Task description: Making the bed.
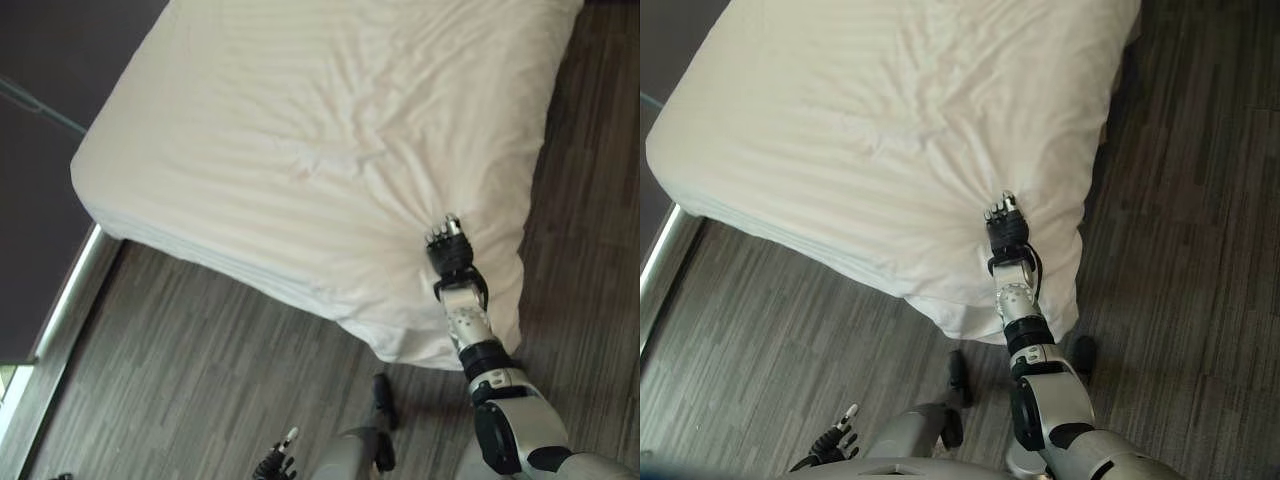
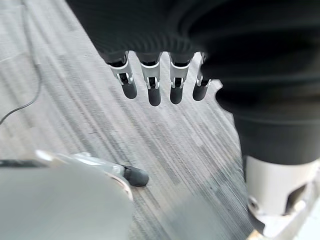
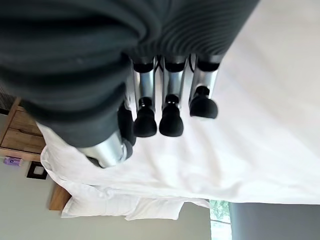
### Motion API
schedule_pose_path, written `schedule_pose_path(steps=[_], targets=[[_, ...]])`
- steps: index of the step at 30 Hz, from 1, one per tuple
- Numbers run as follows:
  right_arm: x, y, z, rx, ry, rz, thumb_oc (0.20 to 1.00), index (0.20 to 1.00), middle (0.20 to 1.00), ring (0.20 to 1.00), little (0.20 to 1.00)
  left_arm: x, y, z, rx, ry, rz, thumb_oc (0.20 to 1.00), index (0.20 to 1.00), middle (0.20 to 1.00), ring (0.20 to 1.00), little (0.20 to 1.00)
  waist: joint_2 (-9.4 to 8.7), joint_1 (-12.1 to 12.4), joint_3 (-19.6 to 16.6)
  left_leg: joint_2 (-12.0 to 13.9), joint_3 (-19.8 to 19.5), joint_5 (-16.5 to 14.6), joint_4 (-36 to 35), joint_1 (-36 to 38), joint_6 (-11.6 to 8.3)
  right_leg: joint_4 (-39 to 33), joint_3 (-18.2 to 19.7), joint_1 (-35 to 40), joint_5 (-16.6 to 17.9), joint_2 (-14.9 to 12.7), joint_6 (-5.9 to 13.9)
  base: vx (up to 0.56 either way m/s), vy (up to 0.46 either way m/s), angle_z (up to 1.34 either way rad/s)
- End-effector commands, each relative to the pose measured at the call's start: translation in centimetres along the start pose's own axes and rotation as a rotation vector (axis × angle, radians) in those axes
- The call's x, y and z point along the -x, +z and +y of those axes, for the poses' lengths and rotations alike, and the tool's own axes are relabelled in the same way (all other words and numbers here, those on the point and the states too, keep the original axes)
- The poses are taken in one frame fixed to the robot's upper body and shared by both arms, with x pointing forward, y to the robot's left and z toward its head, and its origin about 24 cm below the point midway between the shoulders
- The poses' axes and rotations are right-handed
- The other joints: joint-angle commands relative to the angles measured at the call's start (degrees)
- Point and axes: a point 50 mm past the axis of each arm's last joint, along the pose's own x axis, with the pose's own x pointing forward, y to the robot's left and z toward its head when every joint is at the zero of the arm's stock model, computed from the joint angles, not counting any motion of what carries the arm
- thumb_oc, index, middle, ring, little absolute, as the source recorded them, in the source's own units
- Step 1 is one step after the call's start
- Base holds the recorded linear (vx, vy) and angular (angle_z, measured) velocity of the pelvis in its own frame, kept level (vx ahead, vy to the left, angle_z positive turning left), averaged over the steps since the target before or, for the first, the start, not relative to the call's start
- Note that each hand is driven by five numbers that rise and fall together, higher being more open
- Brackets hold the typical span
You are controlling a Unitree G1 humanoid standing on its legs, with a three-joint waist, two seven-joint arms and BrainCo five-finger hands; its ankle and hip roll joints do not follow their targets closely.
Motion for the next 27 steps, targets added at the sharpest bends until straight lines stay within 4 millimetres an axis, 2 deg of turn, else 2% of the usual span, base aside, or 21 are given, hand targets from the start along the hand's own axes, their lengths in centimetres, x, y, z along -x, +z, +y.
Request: schedule_pose_path(steps=[1,3,4,5,8,11,12,13,15,16,19,20,21,22,23,24,25,26,27], targets=[[14.3,5.9,-21.7,0.034,-0.984,-0.108,0.200,0.200,0.200,0.200,0.200,-0.7,-0.5,-2.4,0.011,-0.043,0.032,1.000,1.000,1.000,1.000,1.000,3.94,-1.58,3.77,1.67,0.08,-3.47,0.71,4.51,-1.17,0.06,0.62,-0.35,-1.51,-1.20,0.41,0.03,0.069,-0.11],[14.9,6.0,-22.1,0.038,-0.998,-0.102,0.200,0.200,0.200,0.200,0.200,-0.7,-1.0,-2.2,0.013,-0.031,0.050,1.000,1.000,1.000,1.000,1.000,3.54,-2.37,2.85,1.14,0.09,-3.90,0.71,5.47,-0.85,0.06,0.70,0.36,-1.33,-1.63,0.44,0.05,0.079,-0.07],[15.0,5.4,-22.0,0.037,-1.004,-0.098,0.200,0.200,0.200,0.200,0.200,-1.3,-0.2,-4.1,0.005,-0.044,0.059,1.000,1.000,1.000,1.000,1.000,2.86,-3.77,2.75,0.87,0.41,-4.39,0.71,6.42,-0.71,0.06,1.13,0.87,-1.43,-1.69,0.54,0.07,0.069,0.04],[15.1,5.1,-22.0,0.038,-0.994,-0.082,0.200,0.200,0.200,0.200,0.200,-1.4,0.4,-4.4,0.004,-0.049,0.037,1.000,1.000,1.000,1.000,1.000,2.32,-4.39,2.28,0.74,0.53,-4.55,0.71,6.86,-0.51,0.06,1.36,0.89,-1.27,-1.57,0.54,0.08,0.051,0.01],[16.9,5.5,-23.2,0.034,-1.039,-0.083,0.200,0.200,0.200,0.200,0.200,-1.5,0.2,-4.2,0.050,-0.052,0.063,1.000,1.000,1.000,1.000,1.000,0.78,-5.40,1.18,0.25,1.24,-5.23,0.71,8.38,-0.05,0.06,2.32,1.57,-0.95,-1.59,0.75,0.05,0.025,-0.19],[17.5,6.5,-23.6,0.044,-1.062,-0.105,0.200,0.200,0.200,0.200,0.200,-1.6,0.8,-3.9,0.075,-0.033,0.057,1.000,1.000,1.000,1.000,1.000,-1.04,-6.19,0.29,0.16,1.53,-5.59,0.71,9.77,0.34,0.06,2.94,2.55,-0.83,-1.32,0.82,0.03,-0.012,-0.28],[17.6,7.1,-23.6,0.038,-1.065,-0.126,0.200,0.200,0.200,0.200,0.200,-1.7,1.3,-3.7,0.092,-0.023,0.048,1.000,1.000,1.000,1.000,1.000,-2.14,-6.45,-0.37,0.22,1.70,-5.77,0.71,10.48,0.47,0.06,3.12,3.03,-0.78,-1.01,0.85,0.02,-0.016,-0.33],[17.6,7.1,-23.6,0.038,-1.065,-0.125,0.200,0.200,0.200,0.200,0.200,-1.7,1.3,-3.6,0.092,-0.023,0.048,1.000,1.000,1.000,1.000,1.000,-2.20,-6.46,-0.27,0.21,1.72,-5.79,0.71,10.57,0.47,0.06,3.14,3.10,-0.79,-1.02,0.86,0.01,-0.004,-0.27],[16.8,8.1,-23.2,0.064,-1.036,-0.142,0.200,0.200,0.200,0.200,0.200,-1.8,1.8,-3.4,0.106,-0.013,0.037,1.000,1.000,1.000,1.000,1.000,-3.57,-6.35,-1.21,0.40,1.80,-5.88,0.71,11.43,0.57,0.06,3.07,3.85,-0.80,-0.54,0.92,0.01,-0.012,-0.10],[16.8,8.1,-23.2,0.065,-1.036,-0.140,0.200,0.200,0.200,0.200,0.200,-1.8,1.8,-3.4,0.107,-0.013,0.037,1.000,1.000,1.000,1.000,1.000,-3.62,-6.39,-1.11,0.41,1.83,-5.90,0.71,11.55,0.56,0.06,3.09,3.95,-0.83,-0.53,0.92,0.01,-0.022,-0.09],[13.8,9.4,-20.9,0.309,-0.886,-0.084,0.200,0.200,0.200,0.200,0.200,-1.7,2.8,-2.9,0.127,-0.004,-0.010,1.000,1.000,1.000,1.000,1.000,-6.22,-5.38,-2.17,1.17,2.37,-6.17,0.71,13.53,0.69,0.06,3.06,5.51,-0.92,1.08,0.99,0.00,-0.016,-0.11],[12.3,9.9,-19.3,0.429,-0.785,-0.072,0.278,0.278,0.278,0.278,0.278,-1.6,3.6,-3.1,0.123,-0.015,-0.050,1.000,1.000,1.000,1.000,1.000,-7.06,-5.07,-2.10,1.44,2.67,-6.00,0.71,14.09,0.68,0.06,2.91,5.74,-0.58,1.46,0.98,-0.03,0.003,-0.11],[11.5,10.2,-17.9,0.524,-0.696,-0.064,0.467,0.467,0.467,0.467,0.467,-1.5,4.5,-3.2,0.110,-0.027,-0.091,1.000,1.000,1.000,1.000,1.000,-7.97,-4.89,-2.21,1.71,2.86,-5.88,0.71,14.45,0.69,0.06,2.76,5.96,-0.22,1.90,0.98,-0.07,-0.005,-0.09],[11.0,10.6,-17.1,0.600,-0.648,-0.065,1.000,1.000,1.000,1.000,1.000,-1.4,5.5,-3.4,0.107,-0.038,-0.134,1.000,1.000,1.000,1.000,1.000,-8.96,-4.74,-2.55,1.64,2.98,-5.55,0.71,14.42,0.82,0.06,2.69,5.83,0.49,2.08,1.05,-0.04,-0.018,-0.10],[11.1,10.5,-17.1,0.601,-0.650,-0.063,1.000,1.000,1.000,1.000,1.000,-1.4,5.5,-3.4,0.107,-0.035,-0.133,1.000,1.000,1.000,1.000,1.000,-9.02,-4.72,-2.57,1.63,3.05,-5.57,0.71,14.51,0.82,0.06,2.76,5.87,0.50,2.09,1.05,-0.08,0.023,-0.07],[10.5,11.7,-14.9,0.845,-0.533,-0.066,1.000,1.000,1.000,1.000,1.000,-0.7,9.7,-4.1,0.029,-0.053,-0.314,1.000,1.000,1.000,1.000,1.000,-10.62,-4.45,-2.50,2.02,3.37,-5.57,0.71,15.06,0.75,0.46,1.67,6.30,1.66,2.37,1.45,-0.08,0.028,-0.03],[10.6,12.3,-14.1,0.933,-0.500,-0.088,1.000,1.000,1.000,1.000,1.000,-0.1,11.8,-4.1,0.016,-0.049,-0.401,1.000,1.000,1.000,1.000,1.000,-11.21,-4.33,-2.30,2.23,3.48,-5.46,0.71,15.18,0.80,1.03,1.02,6.55,2.38,2.46,1.74,-0.08,0.027,0.02],[10.6,12.3,-14.1,0.933,-0.500,-0.088,1.000,1.000,1.000,1.000,1.000,-0.1,11.8,-4.1,0.016,-0.049,-0.401,1.000,1.000,1.000,1.000,1.000,-11.21,-4.33,-2.30,2.23,3.48,-5.46,0.71,15.18,0.80,1.03,1.02,6.55,2.38,2.46,1.74,-0.08,0.027,0.07],[10.9,13.0,-13.3,1.045,-0.472,-0.104,1.000,1.000,1.000,1.000,1.000,0.7,13.9,-4.1,0.030,-0.055,-0.493,1.000,1.000,1.000,1.000,1.000,-11.73,-4.00,-1.90,2.62,3.61,-5.18,0.71,15.33,0.84,1.97,-0.12,6.95,2.09,2.63,1.79,-0.13,0.065,0.06]])
